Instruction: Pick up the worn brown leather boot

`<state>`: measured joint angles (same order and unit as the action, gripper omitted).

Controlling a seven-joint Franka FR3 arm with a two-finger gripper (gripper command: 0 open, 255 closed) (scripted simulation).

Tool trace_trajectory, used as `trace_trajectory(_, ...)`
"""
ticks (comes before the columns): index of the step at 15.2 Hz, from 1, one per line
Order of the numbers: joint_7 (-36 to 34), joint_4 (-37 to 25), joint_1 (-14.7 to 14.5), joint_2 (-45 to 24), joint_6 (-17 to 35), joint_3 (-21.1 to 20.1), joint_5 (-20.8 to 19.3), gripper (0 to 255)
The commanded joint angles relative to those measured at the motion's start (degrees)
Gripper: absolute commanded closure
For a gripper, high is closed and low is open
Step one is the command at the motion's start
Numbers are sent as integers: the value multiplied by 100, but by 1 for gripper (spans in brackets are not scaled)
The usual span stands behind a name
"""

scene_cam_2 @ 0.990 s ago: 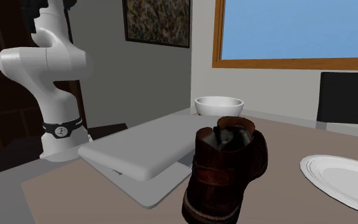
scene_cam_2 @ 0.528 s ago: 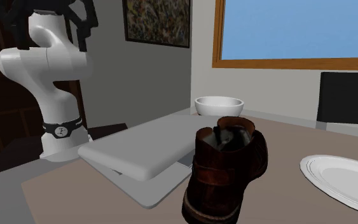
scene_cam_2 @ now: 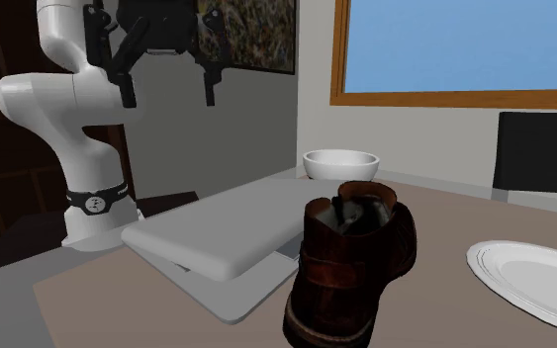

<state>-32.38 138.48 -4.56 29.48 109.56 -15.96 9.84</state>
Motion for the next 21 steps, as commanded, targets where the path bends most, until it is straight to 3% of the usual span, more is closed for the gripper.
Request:
trace_trajectory(1,-383,-162,-13,-374,305,-246,69,0)
trace_trajectory(9,-1870,-1087,39,-1888,1198,-1034,-193,0)
trace_trajectory(15,-3150,-2114,-47,-3217,1602,-1394,-943,0)
trace_trajectory(20,-4106,-3144,-374,-4305,1673,-1384,-1665,0)
trace_trajectory(21,-4117,-3103,-388,-4335,1742,-1368,-1684,0)
